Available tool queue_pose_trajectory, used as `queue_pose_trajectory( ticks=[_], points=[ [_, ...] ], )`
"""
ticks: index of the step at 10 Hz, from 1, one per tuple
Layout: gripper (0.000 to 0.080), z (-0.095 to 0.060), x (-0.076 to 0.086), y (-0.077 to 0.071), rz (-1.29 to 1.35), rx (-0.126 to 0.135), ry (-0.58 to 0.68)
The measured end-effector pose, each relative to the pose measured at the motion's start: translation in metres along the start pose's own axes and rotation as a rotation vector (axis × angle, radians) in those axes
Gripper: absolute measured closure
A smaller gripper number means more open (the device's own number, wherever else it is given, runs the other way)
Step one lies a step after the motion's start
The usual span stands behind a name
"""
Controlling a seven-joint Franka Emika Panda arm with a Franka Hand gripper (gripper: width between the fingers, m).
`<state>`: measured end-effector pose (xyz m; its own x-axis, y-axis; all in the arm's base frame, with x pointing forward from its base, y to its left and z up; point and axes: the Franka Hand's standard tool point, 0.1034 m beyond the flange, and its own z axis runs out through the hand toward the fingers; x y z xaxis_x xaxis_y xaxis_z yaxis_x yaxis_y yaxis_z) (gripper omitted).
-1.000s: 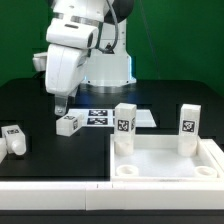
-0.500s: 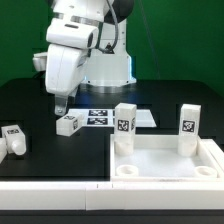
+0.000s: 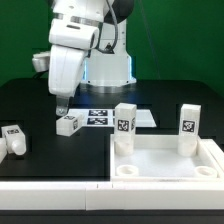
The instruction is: Assemble square table
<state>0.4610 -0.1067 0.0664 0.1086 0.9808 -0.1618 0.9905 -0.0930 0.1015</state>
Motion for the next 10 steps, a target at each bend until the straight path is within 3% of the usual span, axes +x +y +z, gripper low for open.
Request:
queue_pose_trajectory(
  ticks=[1,2,3,4,5,7,10],
  points=[
    [0.0151,-0.002,-0.002,0.006,0.094,-0.027,0.016],
    [0.0151,-0.004,-0.002,0.009,0.291,-0.025,0.032],
    [0.0151,-0.004,-0.001,0.01,0.506,0.025,0.028],
    [0.0151,-0.007,-0.001,0.015,0.653,0.093,0.005],
    [0.0151,-0.007,-0.003,0.022,0.662,0.078,0.021],
    [0.0151,-0.007,0.001,0.02,0.797,0.087,0.023],
    [0.0151,0.005,-0.006,0.029,1.222,0.178,-0.027]
  ],
)
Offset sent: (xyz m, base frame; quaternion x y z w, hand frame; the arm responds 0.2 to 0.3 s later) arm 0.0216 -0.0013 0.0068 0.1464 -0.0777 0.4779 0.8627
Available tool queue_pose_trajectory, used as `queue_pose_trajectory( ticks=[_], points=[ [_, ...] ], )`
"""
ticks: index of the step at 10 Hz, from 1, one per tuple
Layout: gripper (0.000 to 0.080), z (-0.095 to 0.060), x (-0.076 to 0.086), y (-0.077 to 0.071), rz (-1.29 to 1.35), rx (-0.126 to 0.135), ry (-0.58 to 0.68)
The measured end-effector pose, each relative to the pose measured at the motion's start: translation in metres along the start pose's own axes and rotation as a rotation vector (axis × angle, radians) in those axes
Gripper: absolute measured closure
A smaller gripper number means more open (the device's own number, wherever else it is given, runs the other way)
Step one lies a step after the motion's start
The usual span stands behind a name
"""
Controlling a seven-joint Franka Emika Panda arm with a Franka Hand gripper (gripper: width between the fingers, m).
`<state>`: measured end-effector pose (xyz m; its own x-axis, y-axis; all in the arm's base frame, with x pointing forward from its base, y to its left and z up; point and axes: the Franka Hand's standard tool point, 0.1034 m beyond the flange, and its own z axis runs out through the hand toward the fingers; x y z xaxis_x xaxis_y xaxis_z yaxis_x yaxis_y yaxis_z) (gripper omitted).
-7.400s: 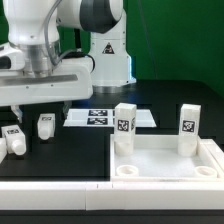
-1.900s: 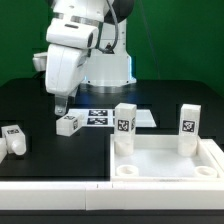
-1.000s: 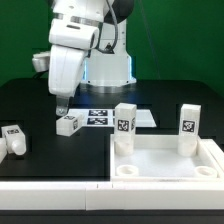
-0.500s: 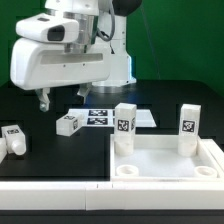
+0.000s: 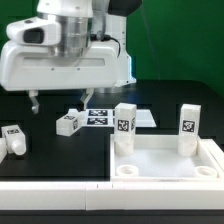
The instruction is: Assemble square table
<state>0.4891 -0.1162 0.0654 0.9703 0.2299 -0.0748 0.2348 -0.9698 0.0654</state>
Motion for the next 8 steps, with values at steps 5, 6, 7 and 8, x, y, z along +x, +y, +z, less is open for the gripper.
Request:
queue_pose_trajectory(
  ticks=[5,6,7,8],
  points=[
    [0.0151,0.009,0.001,-0.01,0.425,0.095,-0.086],
    [0.0151,0.01,-0.001,-0.012,0.464,0.103,-0.1],
    [0.0151,0.013,-0.02,-0.018,0.522,0.16,-0.22],
    [0.0151,0.014,-0.027,-0.017,0.55,0.185,-0.259]
  ],
)
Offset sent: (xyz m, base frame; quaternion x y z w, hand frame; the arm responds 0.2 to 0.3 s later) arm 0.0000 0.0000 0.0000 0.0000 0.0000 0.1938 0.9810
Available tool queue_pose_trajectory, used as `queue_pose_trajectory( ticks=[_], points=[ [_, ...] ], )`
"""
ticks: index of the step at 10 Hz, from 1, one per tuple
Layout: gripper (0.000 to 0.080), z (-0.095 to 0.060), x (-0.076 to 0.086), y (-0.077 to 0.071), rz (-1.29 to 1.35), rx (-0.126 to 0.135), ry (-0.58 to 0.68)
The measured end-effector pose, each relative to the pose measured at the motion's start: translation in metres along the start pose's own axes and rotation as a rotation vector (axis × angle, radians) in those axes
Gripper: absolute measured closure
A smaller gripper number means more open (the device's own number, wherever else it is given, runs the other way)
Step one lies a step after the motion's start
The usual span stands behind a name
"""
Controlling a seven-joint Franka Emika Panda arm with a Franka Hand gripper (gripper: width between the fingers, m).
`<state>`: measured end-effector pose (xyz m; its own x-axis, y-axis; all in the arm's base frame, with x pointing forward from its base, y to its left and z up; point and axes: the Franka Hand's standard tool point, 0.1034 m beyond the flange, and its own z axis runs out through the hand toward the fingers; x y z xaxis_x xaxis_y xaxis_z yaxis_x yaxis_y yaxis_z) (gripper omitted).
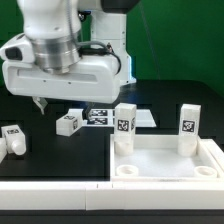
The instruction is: Assemble square table
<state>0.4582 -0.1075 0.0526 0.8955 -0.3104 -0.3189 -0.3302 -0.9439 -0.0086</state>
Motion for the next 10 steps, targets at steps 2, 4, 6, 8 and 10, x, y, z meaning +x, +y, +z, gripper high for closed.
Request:
queue_pose_trajectory(
  ticks=[2,4,6,8,10],
  points=[
    [0.0151,0.01,-0.025,0.004,0.021,0.028,-0.191],
    [0.0151,0.011,-0.022,0.003,0.011,0.027,-0.308],
    [0.0151,0.013,-0.027,0.005,0.041,0.047,-0.519],
    [0.0151,0.032,-0.019,0.012,0.069,0.058,-0.694],
    [0.0151,0.03,-0.018,0.009,0.057,0.056,-0.68]
  ],
)
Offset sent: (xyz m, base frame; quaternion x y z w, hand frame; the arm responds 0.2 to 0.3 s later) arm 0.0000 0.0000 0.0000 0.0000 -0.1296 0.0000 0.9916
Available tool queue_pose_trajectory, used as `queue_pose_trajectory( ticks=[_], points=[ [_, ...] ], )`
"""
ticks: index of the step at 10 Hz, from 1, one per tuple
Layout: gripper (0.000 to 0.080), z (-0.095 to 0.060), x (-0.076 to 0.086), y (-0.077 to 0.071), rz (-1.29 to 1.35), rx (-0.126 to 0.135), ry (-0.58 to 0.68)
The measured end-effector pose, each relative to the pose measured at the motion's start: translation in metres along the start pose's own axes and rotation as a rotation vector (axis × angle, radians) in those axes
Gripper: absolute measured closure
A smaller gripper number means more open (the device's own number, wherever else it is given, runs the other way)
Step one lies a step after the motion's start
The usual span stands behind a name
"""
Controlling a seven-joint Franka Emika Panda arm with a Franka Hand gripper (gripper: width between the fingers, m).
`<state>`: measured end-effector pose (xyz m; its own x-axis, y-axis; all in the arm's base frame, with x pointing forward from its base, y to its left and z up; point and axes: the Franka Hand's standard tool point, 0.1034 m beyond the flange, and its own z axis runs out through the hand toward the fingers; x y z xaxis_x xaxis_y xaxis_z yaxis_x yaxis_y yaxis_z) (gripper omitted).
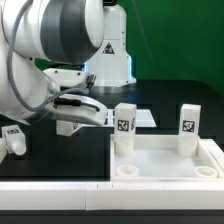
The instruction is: Assemble square table
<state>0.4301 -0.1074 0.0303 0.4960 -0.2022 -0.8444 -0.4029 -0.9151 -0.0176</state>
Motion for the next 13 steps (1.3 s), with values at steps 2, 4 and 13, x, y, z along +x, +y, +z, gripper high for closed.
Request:
queue_pose_trajectory(
  ticks=[2,4,13],
  points=[
    [0.0151,0.004,0.001,0.002,0.002,0.001,-0.008],
    [0.0151,0.023,0.001,0.009,0.02,0.004,-0.05],
    [0.0517,0.022,0.0,0.006,0.01,-0.013,-0.052]
  ],
)
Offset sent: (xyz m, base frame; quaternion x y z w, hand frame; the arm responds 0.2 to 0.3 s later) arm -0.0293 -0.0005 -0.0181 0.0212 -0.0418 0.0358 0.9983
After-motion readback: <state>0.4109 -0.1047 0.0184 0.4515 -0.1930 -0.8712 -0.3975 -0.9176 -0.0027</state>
